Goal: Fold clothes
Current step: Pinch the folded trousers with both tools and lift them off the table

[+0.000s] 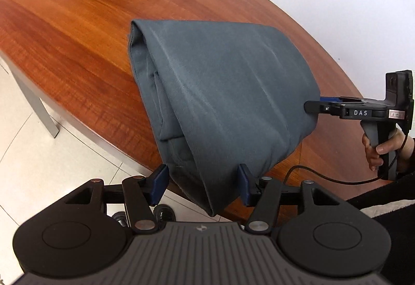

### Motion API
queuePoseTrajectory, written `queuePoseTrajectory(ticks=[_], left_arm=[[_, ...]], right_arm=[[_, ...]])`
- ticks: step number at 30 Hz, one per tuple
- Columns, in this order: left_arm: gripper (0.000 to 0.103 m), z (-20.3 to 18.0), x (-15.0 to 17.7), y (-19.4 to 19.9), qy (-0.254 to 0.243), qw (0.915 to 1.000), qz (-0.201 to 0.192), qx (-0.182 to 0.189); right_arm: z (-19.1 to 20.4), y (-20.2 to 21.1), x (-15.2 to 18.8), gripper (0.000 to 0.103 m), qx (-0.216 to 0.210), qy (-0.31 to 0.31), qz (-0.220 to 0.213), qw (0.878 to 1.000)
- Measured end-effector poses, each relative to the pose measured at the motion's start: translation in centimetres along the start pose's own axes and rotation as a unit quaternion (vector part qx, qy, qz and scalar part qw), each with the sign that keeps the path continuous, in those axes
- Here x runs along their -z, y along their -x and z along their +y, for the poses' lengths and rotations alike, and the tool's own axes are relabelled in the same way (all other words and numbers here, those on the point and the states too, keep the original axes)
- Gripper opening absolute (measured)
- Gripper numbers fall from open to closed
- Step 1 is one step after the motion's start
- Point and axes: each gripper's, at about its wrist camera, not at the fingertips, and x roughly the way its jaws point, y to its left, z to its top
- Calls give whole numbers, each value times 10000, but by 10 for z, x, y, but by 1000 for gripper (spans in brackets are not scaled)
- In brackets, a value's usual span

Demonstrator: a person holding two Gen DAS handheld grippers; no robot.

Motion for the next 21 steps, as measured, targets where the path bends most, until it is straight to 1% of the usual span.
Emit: queuePoseTrajectory(ticks=[3, 4, 5, 6, 7, 8, 13, 16, 21], left_arm=[[63, -1, 7, -4, 64, 9998, -31, -191], [63, -2, 9, -6, 85, 9996, -39, -264], [62, -3, 9, -7, 93, 9994, -58, -339], [61, -4, 9, -8, 94, 9991, -93, -414], [58, -5, 8, -8, 115, 9987, -122, -482], [57, -5, 7, -9, 151, 9983, -138, -541], [52, 0, -14, -9, 360, 9957, -227, -818], [52, 8, -31, -12, 405, 9948, -239, -905], [52, 14, -54, -12, 172, 9950, -184, -962]], right_arm=[[0, -7, -2, 76, -157, 101, 111, 9998], [0, -10, -2, 70, -207, 103, 153, 9996], [-1, -12, -2, 61, -290, 88, 206, 9993], [-2, -13, -2, 56, -398, 48, 248, 9989], [-4, -15, -2, 47, -522, -23, 281, 9982], [-5, -16, -1, 44, -580, -71, 294, 9979], [-9, -16, 7, 41, -825, -420, 357, 9951], [-8, -14, 17, 40, -896, -673, 328, 9932], [3, -7, 36, 40, -834, -1088, 193, 9904]])
